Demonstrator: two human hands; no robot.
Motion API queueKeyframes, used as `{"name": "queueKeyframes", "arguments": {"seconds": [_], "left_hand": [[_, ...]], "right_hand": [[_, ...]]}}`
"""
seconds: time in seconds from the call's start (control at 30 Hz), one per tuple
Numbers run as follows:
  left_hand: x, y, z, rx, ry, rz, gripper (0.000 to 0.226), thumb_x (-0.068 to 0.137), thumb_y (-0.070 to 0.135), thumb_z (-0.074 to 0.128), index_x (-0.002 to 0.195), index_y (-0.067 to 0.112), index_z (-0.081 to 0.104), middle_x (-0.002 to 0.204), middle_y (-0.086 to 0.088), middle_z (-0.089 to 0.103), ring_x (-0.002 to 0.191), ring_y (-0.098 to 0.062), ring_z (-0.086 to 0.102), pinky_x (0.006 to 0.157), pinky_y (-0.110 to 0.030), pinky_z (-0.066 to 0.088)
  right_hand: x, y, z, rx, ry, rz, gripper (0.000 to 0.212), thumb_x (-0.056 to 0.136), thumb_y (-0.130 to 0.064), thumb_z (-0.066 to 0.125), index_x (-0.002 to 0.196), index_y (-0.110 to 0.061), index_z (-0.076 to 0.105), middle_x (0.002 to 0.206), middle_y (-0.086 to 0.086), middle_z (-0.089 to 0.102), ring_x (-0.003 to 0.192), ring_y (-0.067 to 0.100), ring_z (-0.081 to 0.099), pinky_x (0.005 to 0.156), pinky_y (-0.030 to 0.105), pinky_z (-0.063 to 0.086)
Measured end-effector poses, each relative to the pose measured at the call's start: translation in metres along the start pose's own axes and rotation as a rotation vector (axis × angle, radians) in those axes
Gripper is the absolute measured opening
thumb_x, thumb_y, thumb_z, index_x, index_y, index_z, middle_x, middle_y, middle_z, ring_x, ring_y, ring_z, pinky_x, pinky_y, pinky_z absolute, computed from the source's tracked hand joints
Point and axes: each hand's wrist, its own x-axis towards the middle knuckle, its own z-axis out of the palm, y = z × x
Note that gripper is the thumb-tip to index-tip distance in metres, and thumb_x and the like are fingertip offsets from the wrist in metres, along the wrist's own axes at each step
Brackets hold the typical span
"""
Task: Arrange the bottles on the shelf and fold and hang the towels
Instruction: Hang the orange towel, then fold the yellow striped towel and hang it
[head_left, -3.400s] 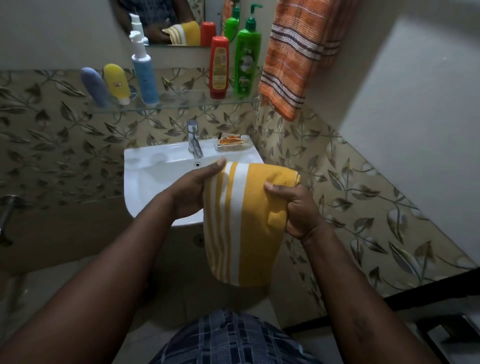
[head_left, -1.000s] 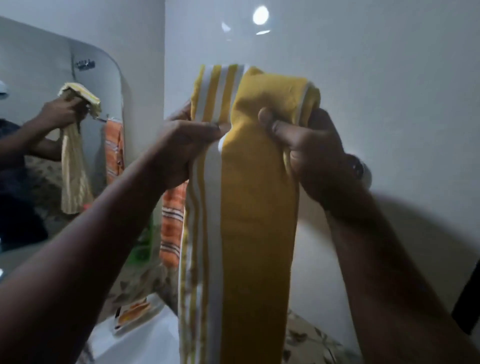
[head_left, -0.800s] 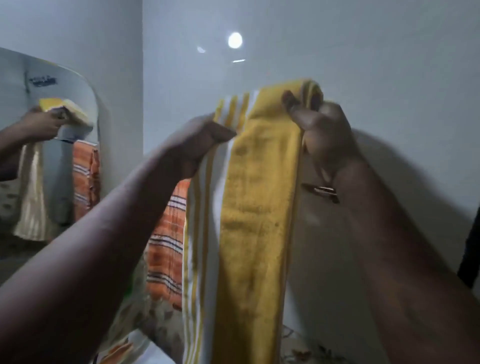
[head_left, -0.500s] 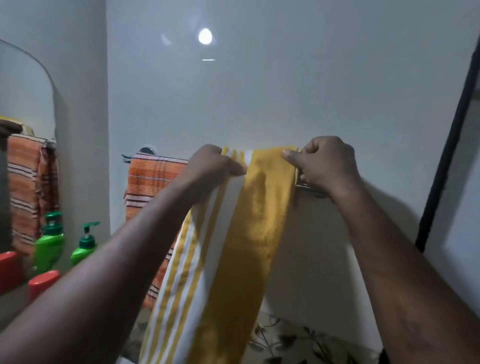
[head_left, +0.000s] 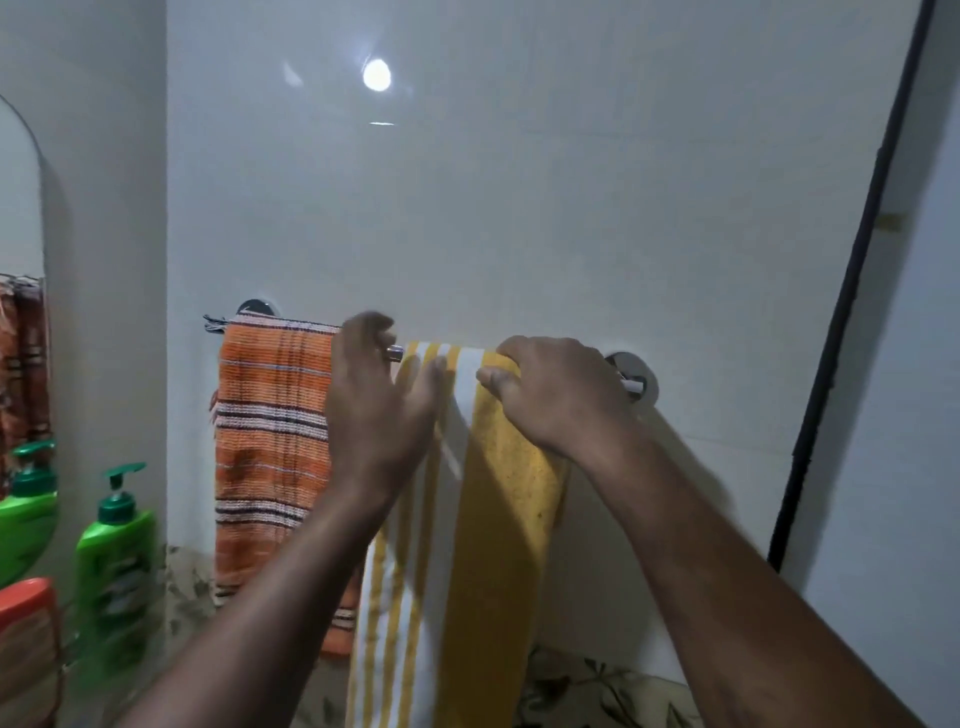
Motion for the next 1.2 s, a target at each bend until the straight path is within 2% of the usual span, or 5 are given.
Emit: {"name": "queueKeyframes", "arguments": {"seconds": [0.2, 0.4, 0.77, 0.97, 1.2], "left_hand": [[-0.058, -0.040, -0.005, -0.500, -0.398, -0.492, 0.028, 0.091, 0.025, 0.080, 0.115, 0.027, 0.066, 0.109, -0.002, 0.078, 0.100, -0.016, 0.076, 0.086, -0.037, 0.061], [-0.053, -0.025, -0.013, -0.605, -0.502, -0.511, 0.017, 0.099, 0.013, 0.065, 0.112, 0.020, 0.074, 0.106, -0.004, 0.081, 0.097, -0.021, 0.078, 0.082, -0.038, 0.063], [0.000, 0.026, -0.019, -1.066, -0.540, -0.577, 0.017, 0.095, -0.001, 0.054, 0.104, 0.000, 0.068, 0.091, -0.016, 0.077, 0.079, -0.026, 0.077, 0.069, -0.033, 0.063], [0.065, 0.034, -0.002, -0.012, -0.410, -0.249, 0.030, 0.083, 0.032, 0.083, 0.083, 0.007, 0.067, 0.078, -0.004, 0.067, 0.071, -0.019, 0.060, 0.066, -0.033, 0.045], [0.088, 0.025, 0.021, 0.452, -0.432, -0.023, 0.028, 0.089, 0.031, 0.073, 0.110, 0.017, 0.062, 0.113, -0.010, 0.066, 0.109, -0.035, 0.062, 0.079, -0.034, 0.043]], "right_hand": [[-0.078, 0.001, 0.039, 0.333, 0.827, 0.082, 0.024, 0.095, -0.028, 0.072, 0.111, -0.010, 0.072, 0.110, 0.005, 0.071, 0.103, 0.025, 0.067, 0.089, 0.036, 0.054], [-0.108, 0.001, 0.068, 1.022, 0.231, 0.607, 0.058, 0.069, -0.068, 0.077, 0.110, -0.032, 0.060, 0.101, -0.010, 0.074, 0.084, 0.004, 0.074, 0.066, 0.023, 0.060], [-0.093, 0.002, 0.034, 1.542, 0.074, 0.615, 0.053, 0.081, -0.036, 0.086, 0.124, -0.014, 0.064, 0.113, 0.006, 0.079, 0.103, 0.025, 0.077, 0.092, 0.054, 0.061], [-0.042, 0.008, -0.009, 0.888, 0.414, 0.529, 0.069, 0.069, -0.043, 0.094, 0.119, -0.020, 0.052, 0.094, 0.000, 0.070, 0.091, 0.019, 0.070, 0.086, 0.037, 0.056], [0.003, 0.024, -0.035, 0.193, 0.124, 0.446, 0.055, 0.079, -0.056, 0.083, 0.114, -0.021, 0.061, 0.109, 0.005, 0.066, 0.102, 0.030, 0.065, 0.075, 0.033, 0.045]]}}
